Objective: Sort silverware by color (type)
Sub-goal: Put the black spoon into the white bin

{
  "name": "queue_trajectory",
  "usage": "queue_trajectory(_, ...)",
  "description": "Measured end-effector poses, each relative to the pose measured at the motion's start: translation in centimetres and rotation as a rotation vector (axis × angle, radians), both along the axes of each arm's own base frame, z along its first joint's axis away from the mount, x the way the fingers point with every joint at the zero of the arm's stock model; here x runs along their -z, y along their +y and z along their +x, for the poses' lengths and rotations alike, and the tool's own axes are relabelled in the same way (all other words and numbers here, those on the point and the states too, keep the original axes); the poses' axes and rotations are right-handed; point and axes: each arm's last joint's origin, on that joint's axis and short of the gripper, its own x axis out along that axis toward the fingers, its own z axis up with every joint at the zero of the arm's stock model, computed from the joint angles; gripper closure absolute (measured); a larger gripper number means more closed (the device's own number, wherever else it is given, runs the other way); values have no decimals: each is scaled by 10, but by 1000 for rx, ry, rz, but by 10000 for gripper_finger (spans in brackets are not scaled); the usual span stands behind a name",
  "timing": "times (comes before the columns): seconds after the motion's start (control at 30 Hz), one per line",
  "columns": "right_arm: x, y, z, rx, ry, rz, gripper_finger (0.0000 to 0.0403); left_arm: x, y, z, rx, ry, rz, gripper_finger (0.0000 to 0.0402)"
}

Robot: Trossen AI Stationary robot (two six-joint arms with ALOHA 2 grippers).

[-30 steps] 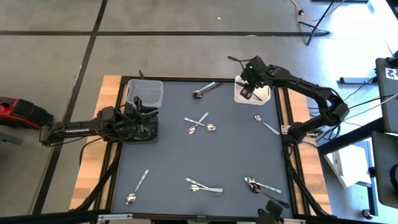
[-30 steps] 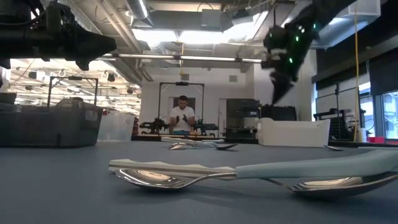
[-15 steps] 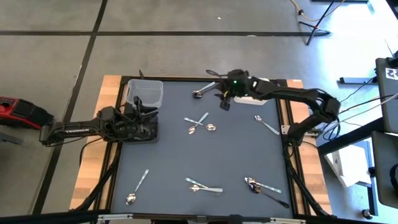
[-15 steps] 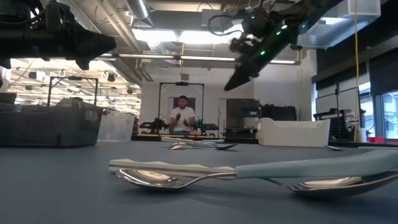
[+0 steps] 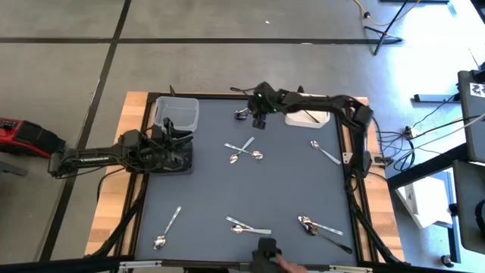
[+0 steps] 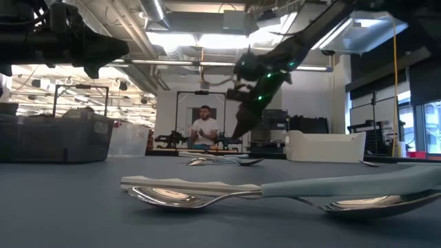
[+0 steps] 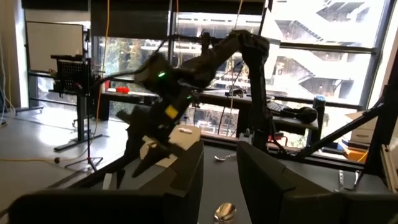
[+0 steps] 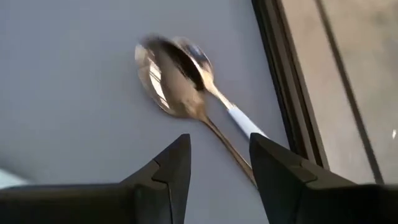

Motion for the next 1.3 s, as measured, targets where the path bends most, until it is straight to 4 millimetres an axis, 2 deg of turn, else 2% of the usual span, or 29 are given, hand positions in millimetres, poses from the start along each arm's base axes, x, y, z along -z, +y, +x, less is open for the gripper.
queue_trajectory(0.17,10,-27,1,24,69,78,249,0,0,0,-10,-5,-1,310)
queue_trajectory(0.4,24,-43,-7,-5,99,122,273,0,0,0,-10,-1,-2,310)
queue_trajectory(0.67,31,-43,-8,-14,110,150,310,0,0,0,-10,-5,-1,310)
queue_trajectory(0.93,40,-46,-6,4,125,122,313,-1,0,0,-11,-6,0,310)
queue_trajectory(1.17,41,-44,-7,-33,106,194,316,-1,0,0,-12,-7,0,310)
queue_trajectory(1.3,43,-40,-10,-46,131,243,348,-1,0,0,-12,-7,0,310)
